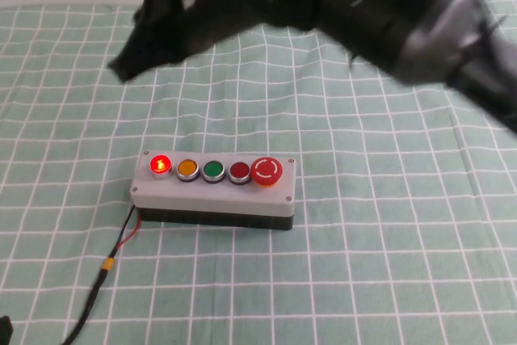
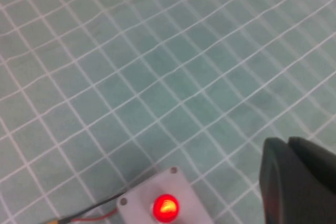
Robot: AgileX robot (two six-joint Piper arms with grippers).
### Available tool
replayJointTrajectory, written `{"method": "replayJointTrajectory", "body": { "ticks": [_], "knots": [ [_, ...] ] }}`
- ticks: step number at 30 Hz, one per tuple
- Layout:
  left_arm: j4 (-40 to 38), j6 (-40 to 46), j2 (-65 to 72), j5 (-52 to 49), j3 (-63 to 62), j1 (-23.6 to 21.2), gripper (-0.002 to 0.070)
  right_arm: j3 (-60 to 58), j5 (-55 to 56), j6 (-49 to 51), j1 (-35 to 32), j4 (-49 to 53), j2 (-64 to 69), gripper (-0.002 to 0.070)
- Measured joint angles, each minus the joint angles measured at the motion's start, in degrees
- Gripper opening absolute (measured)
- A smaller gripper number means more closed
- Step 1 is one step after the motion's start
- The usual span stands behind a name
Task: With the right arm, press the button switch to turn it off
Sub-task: Press the button to turn off
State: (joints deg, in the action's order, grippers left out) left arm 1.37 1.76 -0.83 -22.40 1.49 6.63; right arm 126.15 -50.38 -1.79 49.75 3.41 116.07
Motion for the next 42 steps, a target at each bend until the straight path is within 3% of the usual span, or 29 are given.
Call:
{"method": "replayJointTrajectory", "body": {
  "ticks": [4, 9, 29, 42],
  "knots": [
    [0.0, 0.0, 0.0, 0.0, 0.0, 0.0, -0.0003, 0.3, -3.2, 0.0, 0.0, 4.4, -4.8, -0.0016],
    [0.0, 0.0, 0.0, 0.0, 0.0, 0.0, -0.0003, 0.3, -4.4, 0.0, 0.0, 2.9, -5.1, -0.0016],
    [0.0, 0.0, 0.0, 0.0, 0.0, 0.0, -0.0003, 0.5, 1.0, 0.0, 0.0, -4.7, 16.9, -0.0016],
    [0.0, 0.0, 0.0, 0.0, 0.0, 0.0, -0.0003, 0.1, -4.2, 1.2, 0.0, -0.6, 10.2, -0.0016]
  ]
}}
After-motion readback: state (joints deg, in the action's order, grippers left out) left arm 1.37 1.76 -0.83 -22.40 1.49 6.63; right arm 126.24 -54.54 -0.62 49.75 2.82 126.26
